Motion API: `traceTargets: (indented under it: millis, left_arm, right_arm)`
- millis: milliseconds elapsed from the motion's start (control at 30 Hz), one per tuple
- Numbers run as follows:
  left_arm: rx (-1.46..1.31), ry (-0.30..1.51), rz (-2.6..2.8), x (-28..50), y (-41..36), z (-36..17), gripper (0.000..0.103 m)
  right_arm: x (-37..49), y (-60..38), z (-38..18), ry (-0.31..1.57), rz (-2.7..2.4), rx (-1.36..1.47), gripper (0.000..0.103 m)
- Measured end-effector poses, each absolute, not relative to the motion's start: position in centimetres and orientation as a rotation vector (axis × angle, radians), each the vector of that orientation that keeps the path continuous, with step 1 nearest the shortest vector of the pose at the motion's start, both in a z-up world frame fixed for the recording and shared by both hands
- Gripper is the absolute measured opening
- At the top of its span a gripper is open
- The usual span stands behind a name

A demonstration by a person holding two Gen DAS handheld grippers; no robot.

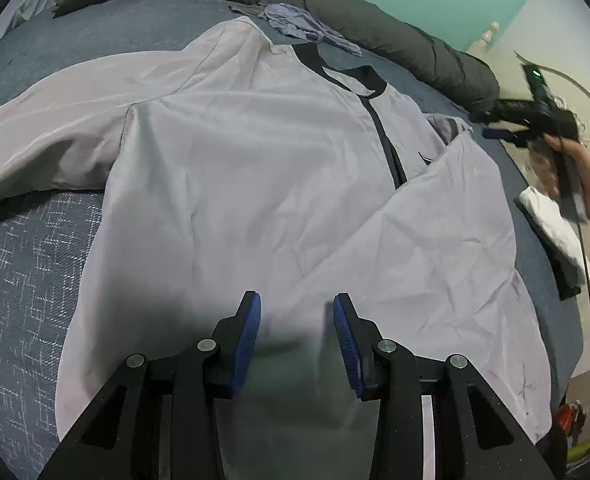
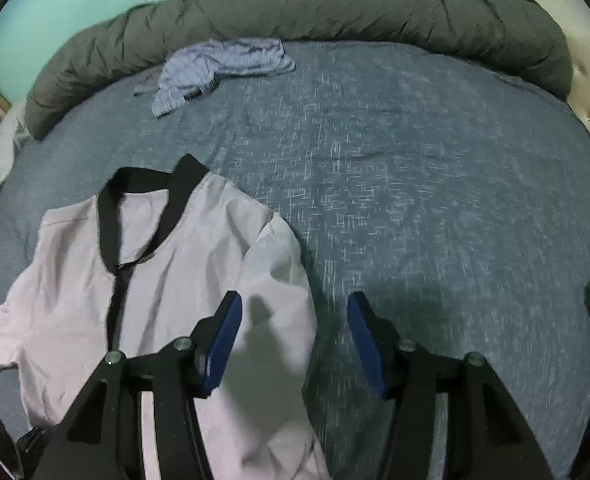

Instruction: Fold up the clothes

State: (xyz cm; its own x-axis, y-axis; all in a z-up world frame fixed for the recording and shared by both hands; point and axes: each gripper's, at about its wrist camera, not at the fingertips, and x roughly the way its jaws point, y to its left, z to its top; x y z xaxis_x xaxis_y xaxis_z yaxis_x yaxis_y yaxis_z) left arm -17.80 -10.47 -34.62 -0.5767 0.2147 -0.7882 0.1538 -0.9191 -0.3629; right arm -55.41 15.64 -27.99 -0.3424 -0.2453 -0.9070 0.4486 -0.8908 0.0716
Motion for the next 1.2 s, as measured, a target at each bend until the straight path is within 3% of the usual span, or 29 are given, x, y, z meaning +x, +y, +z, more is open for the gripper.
traceTargets:
  millis: [100,167,200,333,533,833,967,1200]
  left_arm:
    - [-1.426,-0.625,2.682,-17.8,-10.6,-34.7,0.041]
    - [-1.426,-0.629,2.679,-17.8,-10.7,-34.9,0.041]
    - [-1.428,-0.626,2.680,-17.8,-10.7,-34.9,0.041]
    - [-1.433,-0.606,2.685,-17.9,-10.5,-35.1,0.041]
    - [-1.434,-0.604,2.684,-18.1,-10.4,-35.4,0.041]
    - [-1.439,-0.582,2.691,-18.0,-10.2,-35.7,0.041]
    - [-1.438,-0.574,2.695,-17.9,-10.1,-35.9,0.041]
    - [-1.448,-0.555,2.698,-17.3,-10.0,-35.9,0.041]
  right_arm:
    - [-56.2,14.2,-29.2,0.335,-2.224,1.513,0.055]
    - [-56.6,13.3,-30.1,0.392,-2.201,1.543,0.038]
    - [-56.7,13.1,-30.6,0.425,-2.207,1.557,0.023]
    - [-57.5,13.2,-31.8,0.493,-2.250,1.612,0.009]
    - [-59.4,14.3,-33.4,0.508,-2.399,1.664,0.004]
    - [-62.2,15.7,-34.1,0.343,-2.455,1.686,0.004]
    - [-63.6,15.7,-33.3,0.359,-2.488,1.637,0.004]
    - [-63.5,18.2,-28.9,0.229,-2.489,1.371,0.004]
